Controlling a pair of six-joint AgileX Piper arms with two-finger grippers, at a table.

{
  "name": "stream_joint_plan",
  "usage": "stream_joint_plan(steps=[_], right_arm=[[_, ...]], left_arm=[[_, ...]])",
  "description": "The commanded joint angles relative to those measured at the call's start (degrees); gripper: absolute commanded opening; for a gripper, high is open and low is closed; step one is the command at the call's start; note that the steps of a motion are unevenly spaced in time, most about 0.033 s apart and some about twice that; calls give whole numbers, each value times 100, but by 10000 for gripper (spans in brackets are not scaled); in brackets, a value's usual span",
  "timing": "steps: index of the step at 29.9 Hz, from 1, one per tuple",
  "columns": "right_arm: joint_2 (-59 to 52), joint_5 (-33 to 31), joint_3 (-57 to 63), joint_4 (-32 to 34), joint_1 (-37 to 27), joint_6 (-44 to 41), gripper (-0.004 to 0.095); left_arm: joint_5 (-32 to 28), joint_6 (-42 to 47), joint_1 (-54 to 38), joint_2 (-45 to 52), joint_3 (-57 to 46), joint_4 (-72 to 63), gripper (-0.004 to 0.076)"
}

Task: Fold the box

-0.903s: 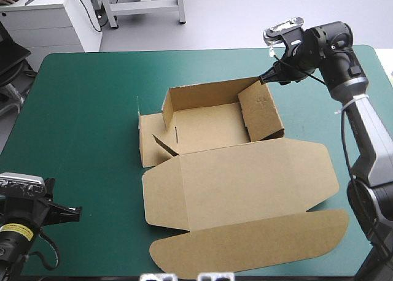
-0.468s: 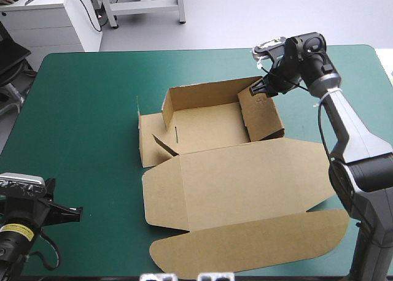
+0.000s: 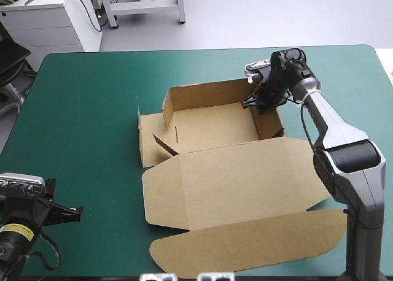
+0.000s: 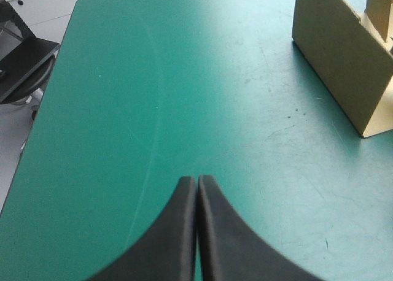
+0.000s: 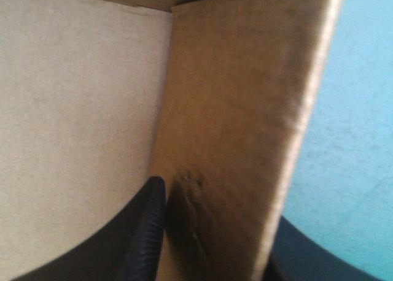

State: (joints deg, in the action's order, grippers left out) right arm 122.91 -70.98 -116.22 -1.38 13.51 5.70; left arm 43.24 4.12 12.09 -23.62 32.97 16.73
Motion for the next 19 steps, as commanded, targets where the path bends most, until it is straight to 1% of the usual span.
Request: stream_joint_plan(steps=[1, 2, 3, 6, 11, 14, 19], right_arm=[[-379, -71, -170, 94, -27, -147, 151], [-436, -71, -170, 94, -27, -147, 44], [-461, -71, -170, 94, -27, -147, -25], [-716, -71, -180, 138, -27, -151, -18], [-1356, -71, -192, 460, -27, -151, -18], [-1874, -71, -199, 816, -27, -151, -18], [-2661, -71, -214, 1156, -27, -295, -18]], left_arm=[[-346, 62, 22, -53, 152, 74, -8], [-334, 62, 22, -53, 152, 74, -8], [-334, 62, 22, -53, 152, 74, -9], [-334, 62, 22, -53, 152, 74, -9], [-334, 62, 22, -53, 152, 74, -9], [-358, 62, 22, -53, 152, 74, -8], [-533, 62, 22, -53, 152, 74, -9]])
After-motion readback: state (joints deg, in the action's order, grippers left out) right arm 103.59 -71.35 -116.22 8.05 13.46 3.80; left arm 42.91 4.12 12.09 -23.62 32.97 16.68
